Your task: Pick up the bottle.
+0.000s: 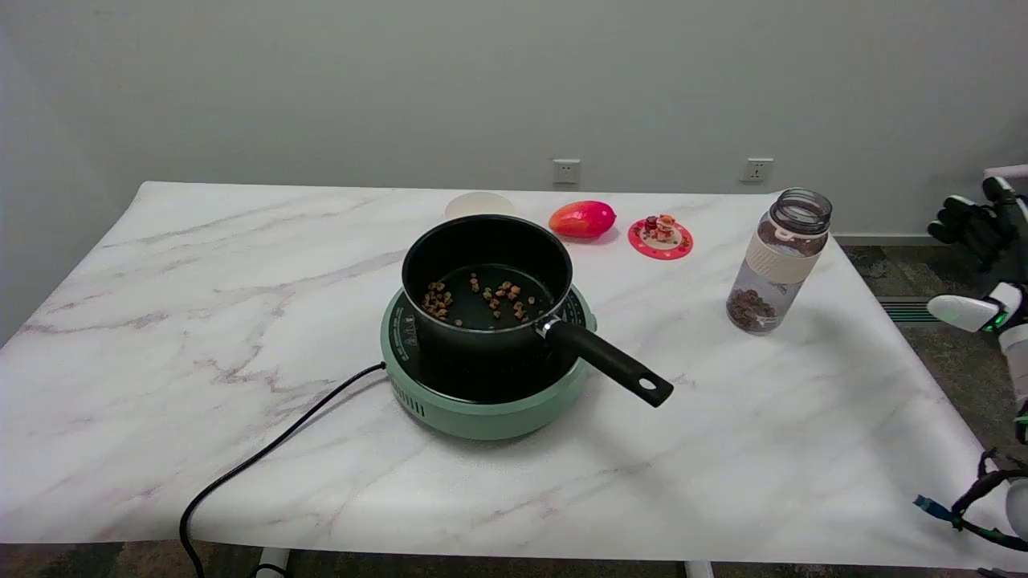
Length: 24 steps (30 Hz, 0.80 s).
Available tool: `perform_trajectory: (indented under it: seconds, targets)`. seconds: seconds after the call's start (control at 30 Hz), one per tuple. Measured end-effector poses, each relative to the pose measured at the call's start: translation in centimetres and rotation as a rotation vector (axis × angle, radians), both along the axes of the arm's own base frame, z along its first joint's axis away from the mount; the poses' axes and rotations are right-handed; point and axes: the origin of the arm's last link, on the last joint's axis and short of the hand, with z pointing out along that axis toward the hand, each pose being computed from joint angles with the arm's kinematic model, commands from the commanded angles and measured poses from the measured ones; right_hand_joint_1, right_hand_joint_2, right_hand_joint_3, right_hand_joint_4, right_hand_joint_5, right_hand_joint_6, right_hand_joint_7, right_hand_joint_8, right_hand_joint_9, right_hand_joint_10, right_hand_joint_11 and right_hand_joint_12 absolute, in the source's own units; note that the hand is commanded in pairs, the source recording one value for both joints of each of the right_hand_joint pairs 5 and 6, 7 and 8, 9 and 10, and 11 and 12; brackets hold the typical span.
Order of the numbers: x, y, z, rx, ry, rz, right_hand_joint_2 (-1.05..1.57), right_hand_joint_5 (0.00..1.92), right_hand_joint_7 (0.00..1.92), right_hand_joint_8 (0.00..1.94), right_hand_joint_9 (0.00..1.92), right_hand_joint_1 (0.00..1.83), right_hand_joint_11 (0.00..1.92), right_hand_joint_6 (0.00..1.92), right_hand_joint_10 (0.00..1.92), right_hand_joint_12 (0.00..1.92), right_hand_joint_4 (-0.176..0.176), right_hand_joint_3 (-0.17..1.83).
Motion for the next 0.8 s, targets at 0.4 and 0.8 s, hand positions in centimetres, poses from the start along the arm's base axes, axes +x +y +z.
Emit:
perform_trajectory:
  seconds: [0.4,0.8]
  targets:
    - [-1.6,-4.1,-3.5,0.123,-0.084,0.016,-0.89,0.13,0.41,0.41,0.44,1.19,0.50,0.13,0.44,0.50,0.000,1.04]
    - [-2.0,-7.0,-5.7,0.217,-0.104,-0.005,-0.91,0.09,0.36,0.36,0.40,1.17,0.46,0.09,0.40,0.46,0.000,1.01]
